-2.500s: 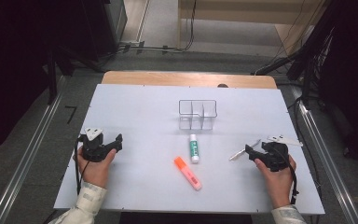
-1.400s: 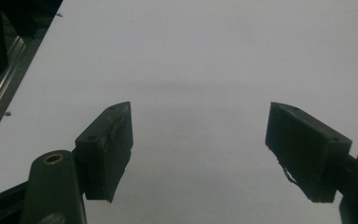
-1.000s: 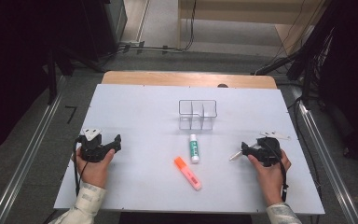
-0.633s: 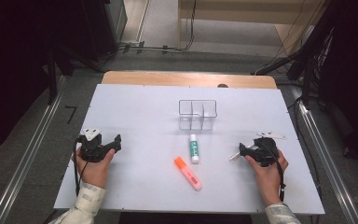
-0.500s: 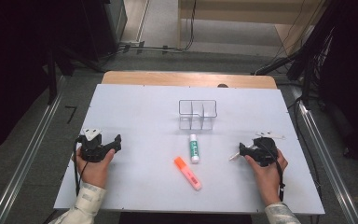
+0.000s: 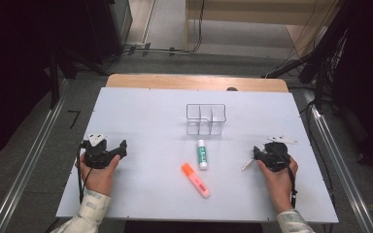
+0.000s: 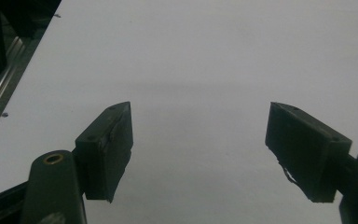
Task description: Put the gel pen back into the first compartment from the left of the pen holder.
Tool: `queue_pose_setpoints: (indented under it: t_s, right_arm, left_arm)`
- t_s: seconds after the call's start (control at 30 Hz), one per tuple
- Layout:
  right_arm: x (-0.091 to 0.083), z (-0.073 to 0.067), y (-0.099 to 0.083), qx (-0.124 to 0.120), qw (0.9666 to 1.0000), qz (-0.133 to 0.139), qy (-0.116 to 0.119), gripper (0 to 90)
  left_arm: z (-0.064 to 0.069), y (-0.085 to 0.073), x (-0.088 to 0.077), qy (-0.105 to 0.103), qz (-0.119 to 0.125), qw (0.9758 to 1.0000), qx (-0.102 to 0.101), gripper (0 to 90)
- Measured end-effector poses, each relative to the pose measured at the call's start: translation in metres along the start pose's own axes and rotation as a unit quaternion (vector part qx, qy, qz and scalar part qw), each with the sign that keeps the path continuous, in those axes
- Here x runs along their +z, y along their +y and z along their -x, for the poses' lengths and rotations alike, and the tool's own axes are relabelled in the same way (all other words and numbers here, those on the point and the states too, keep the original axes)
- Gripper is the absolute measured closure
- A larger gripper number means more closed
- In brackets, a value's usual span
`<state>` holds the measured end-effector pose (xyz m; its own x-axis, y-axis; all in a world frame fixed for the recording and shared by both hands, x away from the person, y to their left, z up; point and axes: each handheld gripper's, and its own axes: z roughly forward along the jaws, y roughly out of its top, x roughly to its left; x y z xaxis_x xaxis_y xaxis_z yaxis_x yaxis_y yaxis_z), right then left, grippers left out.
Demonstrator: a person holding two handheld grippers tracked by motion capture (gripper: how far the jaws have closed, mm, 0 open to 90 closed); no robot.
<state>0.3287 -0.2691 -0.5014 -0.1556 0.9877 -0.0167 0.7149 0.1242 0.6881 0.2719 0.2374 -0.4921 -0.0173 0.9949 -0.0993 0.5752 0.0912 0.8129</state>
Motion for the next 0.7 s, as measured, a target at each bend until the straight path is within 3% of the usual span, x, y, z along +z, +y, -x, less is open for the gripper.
queue_pose_setpoints:
  t_s: [0.33, 0.7]
  right_arm:
    - [0.0002, 0.0034, 0.0027, -0.003, 0.9997, 0.005, 0.022, 68.9]
    - [0.0016, 0.0019, 0.0068, -0.019, 0.9991, 0.005, 0.038, 76.0]
  left_arm:
    - [-0.0001, 0.0, 0.0001, -0.002, 0.0, 1.0, -0.001, 23.5]
    - [-0.0001, 0.0001, 0.0005, -0.004, -0.001, 1.0, -0.001, 23.5]
